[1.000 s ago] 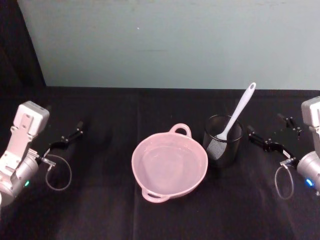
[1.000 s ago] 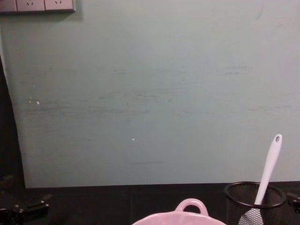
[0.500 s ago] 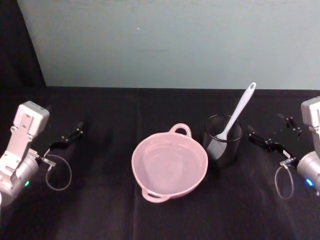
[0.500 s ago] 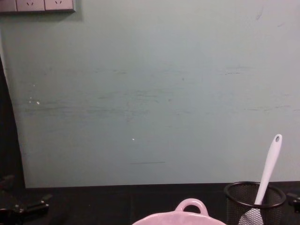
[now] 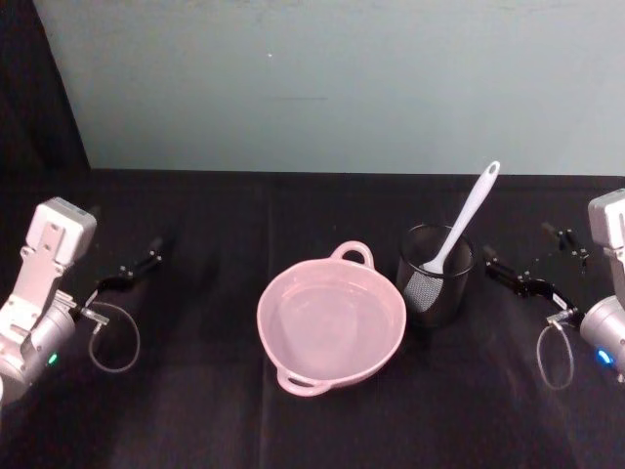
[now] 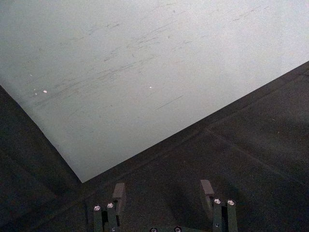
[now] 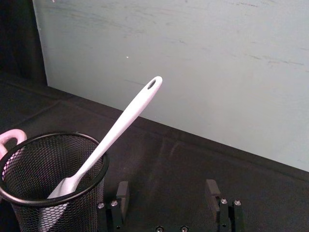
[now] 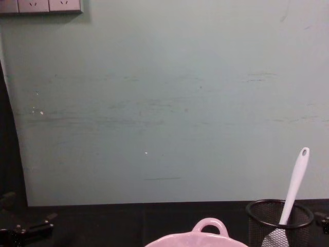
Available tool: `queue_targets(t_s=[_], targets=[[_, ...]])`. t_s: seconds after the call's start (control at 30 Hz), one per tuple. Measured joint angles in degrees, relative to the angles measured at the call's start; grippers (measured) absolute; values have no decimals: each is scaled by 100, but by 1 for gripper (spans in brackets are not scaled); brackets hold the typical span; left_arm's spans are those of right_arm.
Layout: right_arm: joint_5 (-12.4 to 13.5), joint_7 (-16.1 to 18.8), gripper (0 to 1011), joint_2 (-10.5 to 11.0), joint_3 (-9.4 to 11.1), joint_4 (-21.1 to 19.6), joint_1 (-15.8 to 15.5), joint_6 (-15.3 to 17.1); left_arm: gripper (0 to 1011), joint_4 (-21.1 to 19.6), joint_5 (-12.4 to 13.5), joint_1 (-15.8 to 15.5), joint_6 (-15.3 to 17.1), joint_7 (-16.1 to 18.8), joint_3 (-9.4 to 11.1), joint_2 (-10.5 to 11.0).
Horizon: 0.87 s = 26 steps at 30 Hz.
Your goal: Use the one hand to pick up the spoon and stir the clear water in the bowl.
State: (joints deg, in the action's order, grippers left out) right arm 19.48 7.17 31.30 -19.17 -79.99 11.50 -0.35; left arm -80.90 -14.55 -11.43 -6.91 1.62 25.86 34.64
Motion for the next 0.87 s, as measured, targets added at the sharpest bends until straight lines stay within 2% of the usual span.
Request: queue_targets(t_s=[0.87], targets=[[7, 8, 1004, 1, 0, 0, 0, -3, 1005, 0, 0, 0, 0, 0, 0, 0]])
